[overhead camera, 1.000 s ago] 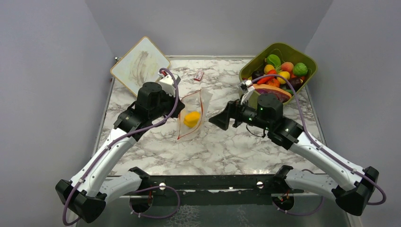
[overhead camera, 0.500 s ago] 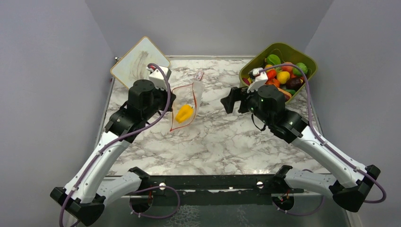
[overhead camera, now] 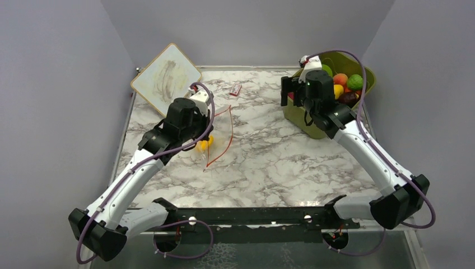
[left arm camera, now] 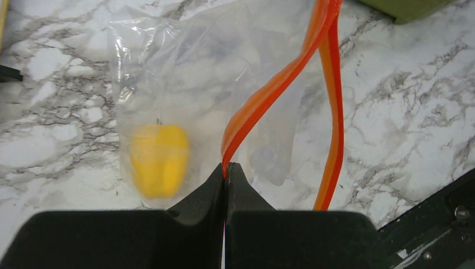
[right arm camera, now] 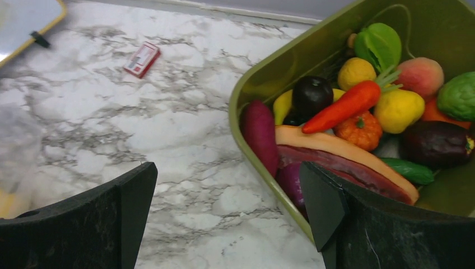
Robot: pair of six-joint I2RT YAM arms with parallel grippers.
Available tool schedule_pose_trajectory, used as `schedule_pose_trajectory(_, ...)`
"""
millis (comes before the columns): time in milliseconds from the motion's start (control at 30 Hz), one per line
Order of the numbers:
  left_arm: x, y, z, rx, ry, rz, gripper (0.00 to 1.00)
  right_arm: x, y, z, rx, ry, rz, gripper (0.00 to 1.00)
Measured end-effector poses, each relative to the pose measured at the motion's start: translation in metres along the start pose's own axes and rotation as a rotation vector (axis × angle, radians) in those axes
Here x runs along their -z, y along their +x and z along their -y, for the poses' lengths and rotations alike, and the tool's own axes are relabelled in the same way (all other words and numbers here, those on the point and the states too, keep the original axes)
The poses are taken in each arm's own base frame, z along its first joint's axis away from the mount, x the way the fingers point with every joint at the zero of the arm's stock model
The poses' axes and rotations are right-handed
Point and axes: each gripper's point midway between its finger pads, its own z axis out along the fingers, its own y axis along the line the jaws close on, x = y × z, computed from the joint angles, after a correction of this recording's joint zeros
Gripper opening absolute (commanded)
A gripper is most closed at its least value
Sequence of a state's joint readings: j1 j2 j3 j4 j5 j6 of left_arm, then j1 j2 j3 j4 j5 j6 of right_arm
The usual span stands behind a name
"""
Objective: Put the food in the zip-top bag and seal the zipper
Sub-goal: Pick up the fake vegetable from the bin.
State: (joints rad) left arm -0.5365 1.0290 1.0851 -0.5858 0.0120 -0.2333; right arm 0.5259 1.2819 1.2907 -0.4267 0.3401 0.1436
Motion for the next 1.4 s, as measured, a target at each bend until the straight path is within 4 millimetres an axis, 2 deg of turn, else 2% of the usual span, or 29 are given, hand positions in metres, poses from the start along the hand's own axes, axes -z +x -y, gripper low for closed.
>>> schedule_pose_trajectory(167,-0.009,0.019,0.015,0.004,0.098,-0.04,0.0,-0.033,0.017,0.044,0.015,0.111,-0.072,0.99)
schedule_pose_trajectory(367,-0.012,0.012,0.033,0.002,0.202,-0.001,0.0,-0.062,0.032,0.115,-0.054,0.246,-0.134,0.97)
schedule_pose_trajectory(467,-0.013,0.008,0.043,-0.006,0.266,0.042,0.0,-0.075,0.042,0.143,-0.104,0.28,-0.155,0.96)
schedule_pose_trajectory(567,-0.015,0.015,0.047,-0.008,0.304,0.065,0.0,-0.09,0.057,0.161,-0.153,0.286,-0.186,0.93)
schedule_pose_trajectory(733,-0.018,0.025,0.046,-0.017,0.308,0.066,0.0,-0.122,0.077,0.18,-0.252,0.286,-0.226,0.83)
schedule_pose_trajectory(867,-0.014,0.025,0.045,-0.024,0.308,0.09,0.0,-0.14,0.092,0.194,-0.364,0.306,-0.239,0.59)
schedule_pose_trajectory(967,-0.01,0.023,0.045,-0.028,0.313,0.114,0.0,-0.15,0.102,0.209,-0.451,0.33,-0.237,0.6)
schedule_pose_trajectory(1100,-0.011,0.022,0.046,-0.03,0.314,0.117,0.0,-0.159,0.104,0.219,-0.552,0.352,-0.205,0.6)
schedule_pose_trajectory(1267,-0.017,0.027,0.045,-0.032,0.303,0.097,0.0,-0.174,0.107,0.218,-0.659,0.356,-0.17,0.61)
schedule_pose_trajectory(1400,-0.022,0.031,0.043,-0.034,0.288,0.08,0.0,-0.19,0.119,0.215,-0.725,0.35,-0.167,0.6)
